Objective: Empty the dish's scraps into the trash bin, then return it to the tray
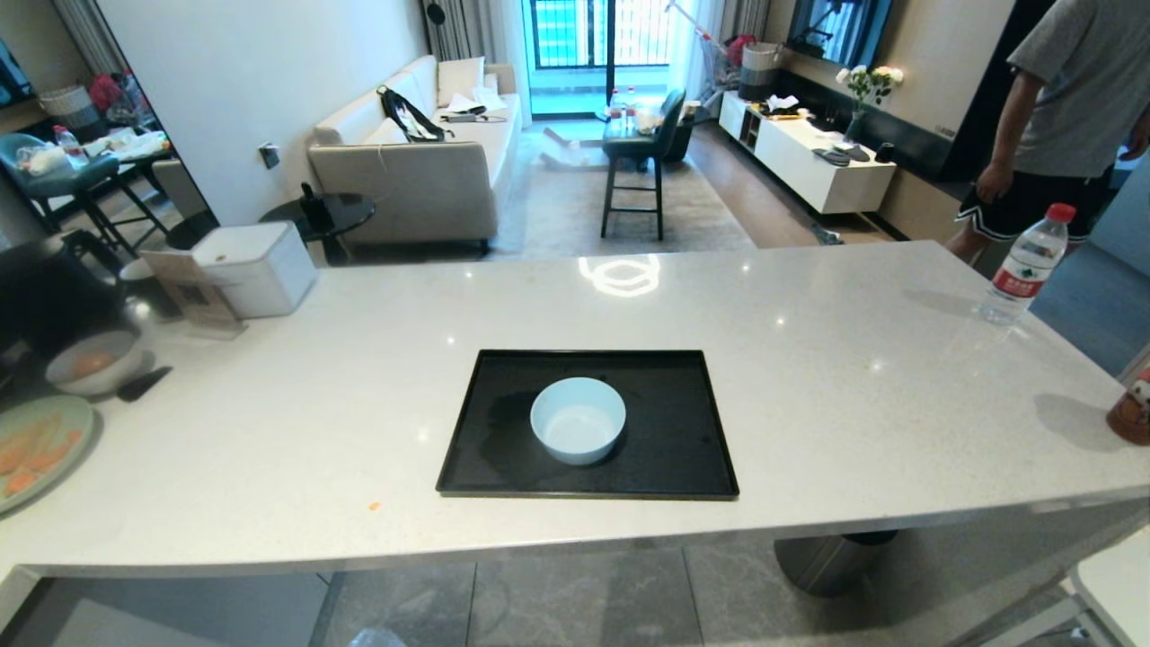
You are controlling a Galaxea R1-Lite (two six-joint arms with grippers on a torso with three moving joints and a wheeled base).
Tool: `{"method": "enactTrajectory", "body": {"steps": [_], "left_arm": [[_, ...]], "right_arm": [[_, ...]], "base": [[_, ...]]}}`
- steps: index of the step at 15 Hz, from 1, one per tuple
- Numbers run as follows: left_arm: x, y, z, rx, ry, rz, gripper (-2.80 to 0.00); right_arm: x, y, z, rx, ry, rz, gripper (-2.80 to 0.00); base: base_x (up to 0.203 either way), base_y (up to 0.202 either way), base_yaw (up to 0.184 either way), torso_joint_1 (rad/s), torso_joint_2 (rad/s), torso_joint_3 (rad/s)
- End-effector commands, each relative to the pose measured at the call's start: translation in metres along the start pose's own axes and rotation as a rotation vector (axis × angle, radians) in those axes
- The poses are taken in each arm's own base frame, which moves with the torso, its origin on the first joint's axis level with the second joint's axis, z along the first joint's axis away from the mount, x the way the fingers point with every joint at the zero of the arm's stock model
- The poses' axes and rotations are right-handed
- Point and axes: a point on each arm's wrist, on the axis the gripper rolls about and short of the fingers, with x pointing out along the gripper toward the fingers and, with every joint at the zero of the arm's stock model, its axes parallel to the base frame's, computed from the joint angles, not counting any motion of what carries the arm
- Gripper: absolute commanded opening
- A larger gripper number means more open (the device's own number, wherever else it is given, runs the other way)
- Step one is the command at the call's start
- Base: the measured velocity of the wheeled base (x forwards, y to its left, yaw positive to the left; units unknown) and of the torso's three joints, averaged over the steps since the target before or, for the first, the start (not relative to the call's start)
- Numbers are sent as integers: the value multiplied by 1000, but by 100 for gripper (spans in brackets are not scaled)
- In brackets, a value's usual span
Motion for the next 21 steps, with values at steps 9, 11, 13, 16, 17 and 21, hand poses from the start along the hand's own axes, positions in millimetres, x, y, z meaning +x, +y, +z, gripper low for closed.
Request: {"method": "enactTrajectory", "body": {"steps": [9,11,13,16,17,21], "left_arm": [[-5,0,-5,50,-29,7,-280],[-5,0,-5,45,-33,48,-280],[-6,0,-5,38,-38,55,-280],[-6,0,-5,70,-35,51,-280],[-5,0,-5,77,-34,71,-280],[-9,-1,-7,81,-83,156,-280]], "right_arm": [[0,0,0,1,-1,0,-280],[0,0,0,1,-1,0,-280],[0,0,0,1,-1,0,-280],[0,0,0,1,-1,0,-280],[0,0,0,1,-1,0,-280],[0,0,0,1,-1,0,-280]], "base": [[0,0,0,0,0,0],[0,0,0,0,0,0],[0,0,0,0,0,0],[0,0,0,0,0,0],[0,0,0,0,0,0],[0,0,0,0,0,0]]}}
